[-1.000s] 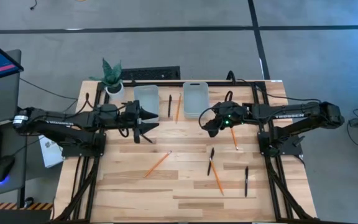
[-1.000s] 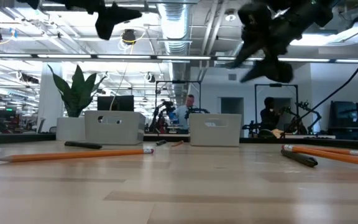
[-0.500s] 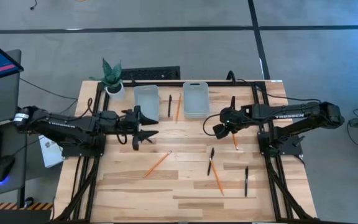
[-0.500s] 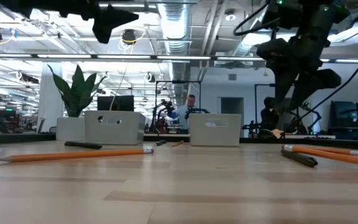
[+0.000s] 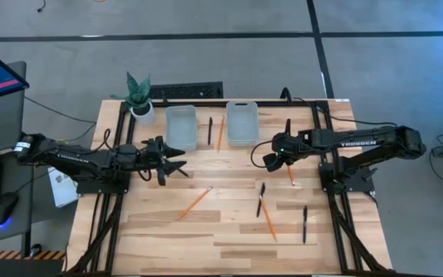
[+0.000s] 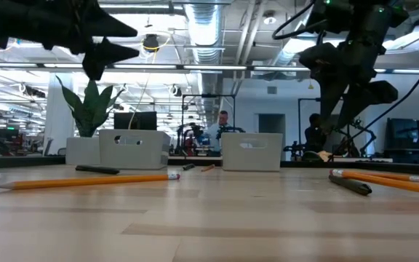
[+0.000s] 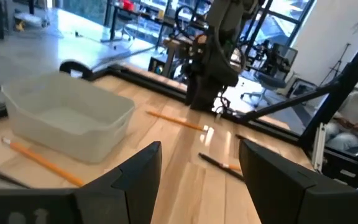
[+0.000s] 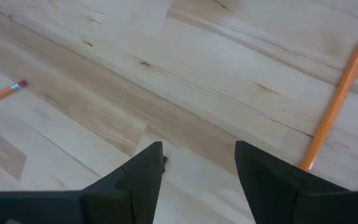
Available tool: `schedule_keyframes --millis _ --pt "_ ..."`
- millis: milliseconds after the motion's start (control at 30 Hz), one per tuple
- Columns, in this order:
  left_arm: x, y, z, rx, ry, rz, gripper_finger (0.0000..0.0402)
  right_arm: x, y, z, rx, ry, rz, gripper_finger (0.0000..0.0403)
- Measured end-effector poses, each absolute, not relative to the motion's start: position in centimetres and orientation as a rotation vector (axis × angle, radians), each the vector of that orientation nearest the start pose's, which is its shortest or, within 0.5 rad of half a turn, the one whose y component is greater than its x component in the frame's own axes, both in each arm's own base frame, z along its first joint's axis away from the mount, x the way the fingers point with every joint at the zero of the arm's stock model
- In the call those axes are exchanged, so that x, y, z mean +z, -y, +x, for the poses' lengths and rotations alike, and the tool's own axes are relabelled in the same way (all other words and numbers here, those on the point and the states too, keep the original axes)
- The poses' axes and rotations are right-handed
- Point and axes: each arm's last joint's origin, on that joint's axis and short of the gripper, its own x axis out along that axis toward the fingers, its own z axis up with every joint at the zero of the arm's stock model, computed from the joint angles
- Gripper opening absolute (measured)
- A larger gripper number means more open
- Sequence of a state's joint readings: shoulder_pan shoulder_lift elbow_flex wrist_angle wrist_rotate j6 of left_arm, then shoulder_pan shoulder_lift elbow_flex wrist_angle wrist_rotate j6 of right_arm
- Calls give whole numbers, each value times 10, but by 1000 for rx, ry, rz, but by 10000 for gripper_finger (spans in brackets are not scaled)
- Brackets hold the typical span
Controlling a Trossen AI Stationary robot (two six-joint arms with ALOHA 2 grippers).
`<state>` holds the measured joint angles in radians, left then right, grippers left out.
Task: Sort pens & pencils
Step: Put the orange pencil into the right gray bin
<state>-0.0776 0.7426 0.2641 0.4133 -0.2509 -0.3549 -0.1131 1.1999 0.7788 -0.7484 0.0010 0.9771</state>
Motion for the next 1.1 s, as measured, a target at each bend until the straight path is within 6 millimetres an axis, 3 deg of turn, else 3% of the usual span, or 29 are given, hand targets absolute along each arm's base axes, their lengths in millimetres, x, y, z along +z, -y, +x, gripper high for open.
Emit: schedule_keyframes --millis 200,633,900,1100 --pt "204 5 163 191 -68 -369 206 215 24 209 -644 -1034 894 221" --pt "203 5 163 189 -71 -334 206 215 15 208 -547 -1114 1017 221" --pt "203 5 163 189 -70 -334 206 216 -18 210 -415 -1182 1033 221" --pt "203 5 163 190 -70 -334 206 220 -46 215 -310 -1141 1053 221"
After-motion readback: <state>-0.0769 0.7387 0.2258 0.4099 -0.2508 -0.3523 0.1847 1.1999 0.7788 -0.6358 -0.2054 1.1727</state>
